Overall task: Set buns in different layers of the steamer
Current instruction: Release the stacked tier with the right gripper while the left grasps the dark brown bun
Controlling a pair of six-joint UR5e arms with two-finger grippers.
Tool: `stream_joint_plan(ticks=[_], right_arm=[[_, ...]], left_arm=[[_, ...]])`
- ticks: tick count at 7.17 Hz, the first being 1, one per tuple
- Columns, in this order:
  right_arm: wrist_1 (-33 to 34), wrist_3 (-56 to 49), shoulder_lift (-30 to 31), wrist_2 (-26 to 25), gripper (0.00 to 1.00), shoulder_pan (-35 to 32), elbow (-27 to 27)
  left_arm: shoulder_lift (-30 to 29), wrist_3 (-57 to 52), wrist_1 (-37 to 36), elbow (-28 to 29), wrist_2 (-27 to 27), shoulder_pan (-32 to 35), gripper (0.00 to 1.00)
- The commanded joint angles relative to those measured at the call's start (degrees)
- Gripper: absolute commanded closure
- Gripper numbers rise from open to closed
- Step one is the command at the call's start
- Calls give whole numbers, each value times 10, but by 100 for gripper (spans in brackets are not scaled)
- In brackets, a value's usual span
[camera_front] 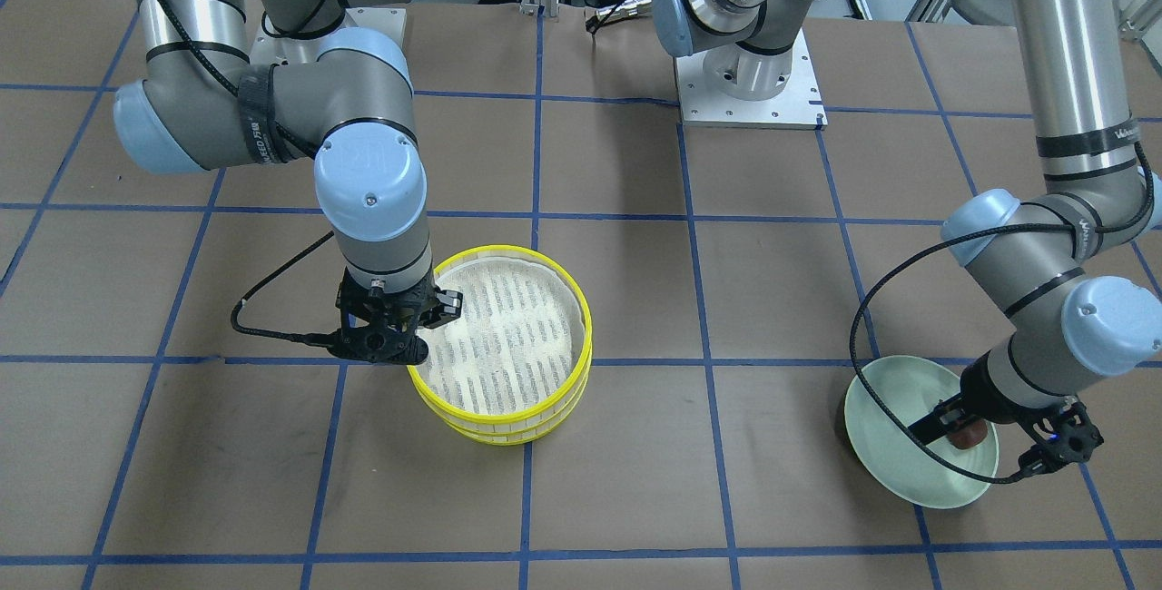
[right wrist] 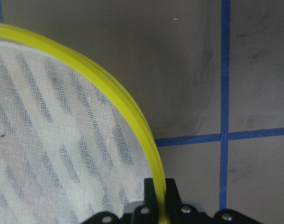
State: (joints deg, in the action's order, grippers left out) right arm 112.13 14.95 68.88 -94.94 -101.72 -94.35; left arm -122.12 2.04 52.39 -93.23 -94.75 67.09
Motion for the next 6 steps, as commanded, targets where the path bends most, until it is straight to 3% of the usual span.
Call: stream_joint_plan(ticks=[1,4,5,6], right_arm=[[11,-1,0,-12,100,-10,-7],[21,-2,4,-21,100,-11,-16],[21,-3,4,-21,76,-11,-16],[22,-2,6,-19,1,-11,-15]], left_arm=[[0,1,1,11,-25,-3,0],[-6,2,5,16,-24,-3,0],[-13,-2,5,10,-23,-3,0],[-14,4,5,10,-18,-3,14]])
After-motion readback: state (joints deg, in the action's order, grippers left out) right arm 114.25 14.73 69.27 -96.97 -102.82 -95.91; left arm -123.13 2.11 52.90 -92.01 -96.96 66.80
